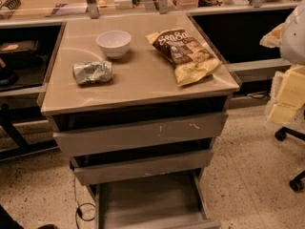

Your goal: Close bottom drawer

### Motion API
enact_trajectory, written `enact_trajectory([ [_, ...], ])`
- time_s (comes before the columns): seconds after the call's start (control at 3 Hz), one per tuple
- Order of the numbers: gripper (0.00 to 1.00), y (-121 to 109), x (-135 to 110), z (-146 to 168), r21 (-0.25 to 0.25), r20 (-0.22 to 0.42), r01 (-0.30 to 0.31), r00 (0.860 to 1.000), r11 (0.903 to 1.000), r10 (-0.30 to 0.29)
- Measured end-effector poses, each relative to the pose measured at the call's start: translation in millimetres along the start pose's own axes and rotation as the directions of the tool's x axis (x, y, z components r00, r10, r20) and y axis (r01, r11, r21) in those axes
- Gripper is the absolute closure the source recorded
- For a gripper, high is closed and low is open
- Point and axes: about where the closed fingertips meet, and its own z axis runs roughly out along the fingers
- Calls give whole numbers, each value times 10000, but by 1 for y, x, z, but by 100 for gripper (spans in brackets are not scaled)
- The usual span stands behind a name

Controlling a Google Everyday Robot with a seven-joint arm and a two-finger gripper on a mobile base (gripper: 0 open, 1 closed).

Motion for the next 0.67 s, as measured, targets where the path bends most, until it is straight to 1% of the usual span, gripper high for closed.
enact_trajectory([
  [0.33,0,0,0,0,0,0,0,10000,10000,0],
  [0.67,18,0,0,0,0,0,0,10000,10000,0],
])
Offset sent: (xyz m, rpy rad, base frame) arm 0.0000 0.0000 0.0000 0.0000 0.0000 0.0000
